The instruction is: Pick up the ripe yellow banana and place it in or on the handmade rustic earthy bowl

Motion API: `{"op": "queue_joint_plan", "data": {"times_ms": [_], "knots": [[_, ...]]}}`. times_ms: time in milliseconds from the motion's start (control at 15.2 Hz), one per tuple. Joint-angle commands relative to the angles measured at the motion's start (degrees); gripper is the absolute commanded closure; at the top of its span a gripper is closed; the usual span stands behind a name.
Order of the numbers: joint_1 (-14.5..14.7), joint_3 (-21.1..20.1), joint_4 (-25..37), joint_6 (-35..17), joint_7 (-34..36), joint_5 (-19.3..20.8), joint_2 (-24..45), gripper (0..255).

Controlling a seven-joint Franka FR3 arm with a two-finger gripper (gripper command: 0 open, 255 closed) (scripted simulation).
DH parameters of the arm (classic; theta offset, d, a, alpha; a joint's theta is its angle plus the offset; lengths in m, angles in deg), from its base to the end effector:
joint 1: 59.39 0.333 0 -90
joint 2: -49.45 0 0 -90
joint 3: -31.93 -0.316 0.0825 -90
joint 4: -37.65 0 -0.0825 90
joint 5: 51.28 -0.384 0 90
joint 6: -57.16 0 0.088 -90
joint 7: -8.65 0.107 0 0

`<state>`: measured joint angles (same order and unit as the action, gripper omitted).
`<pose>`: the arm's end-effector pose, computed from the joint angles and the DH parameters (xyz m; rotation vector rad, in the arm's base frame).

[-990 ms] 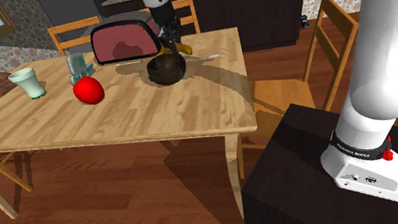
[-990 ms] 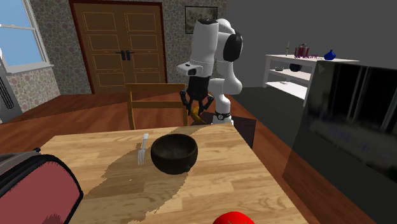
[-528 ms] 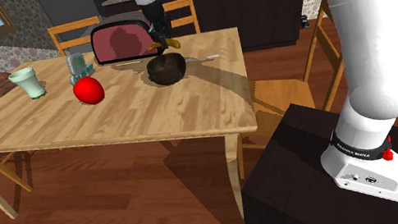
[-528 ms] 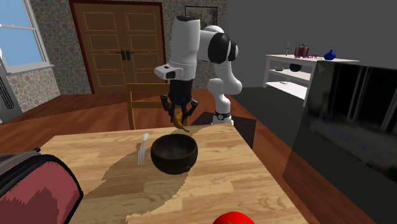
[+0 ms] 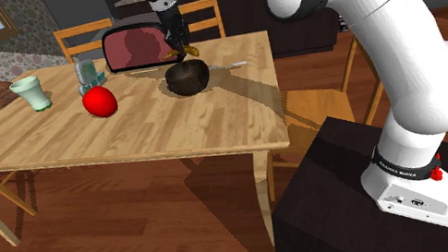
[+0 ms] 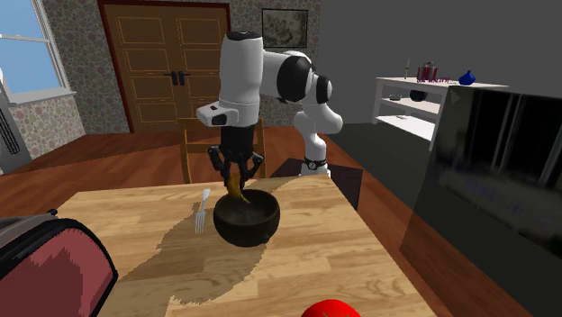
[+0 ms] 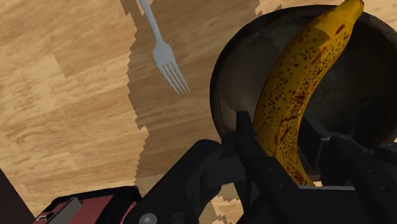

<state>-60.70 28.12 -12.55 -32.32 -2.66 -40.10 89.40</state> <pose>0.7374 -0.0072 0.4976 2.9715 0.3358 -0.0351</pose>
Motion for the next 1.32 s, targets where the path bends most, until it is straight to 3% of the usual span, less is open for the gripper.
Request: {"op": "queue_joint_plan", "data": {"times_ms": [0,462,990,1056,1254], "knots": [[-0.19,-0.04,-2.5,-2.01,0.24,0.0,-0.55,255],[-0.61,-0.13,-10.61,-8.5,1.24,0.08,-2.08,255],[-0.61,-0.13,-10.61,-8.5,1.24,0.08,-2.08,255],[-0.62,-0.12,-10.59,-8.49,1.23,0.08,-2.07,0],[-0.62,-0.12,-10.59,-8.49,1.22,0.08,-2.07,0]]}}
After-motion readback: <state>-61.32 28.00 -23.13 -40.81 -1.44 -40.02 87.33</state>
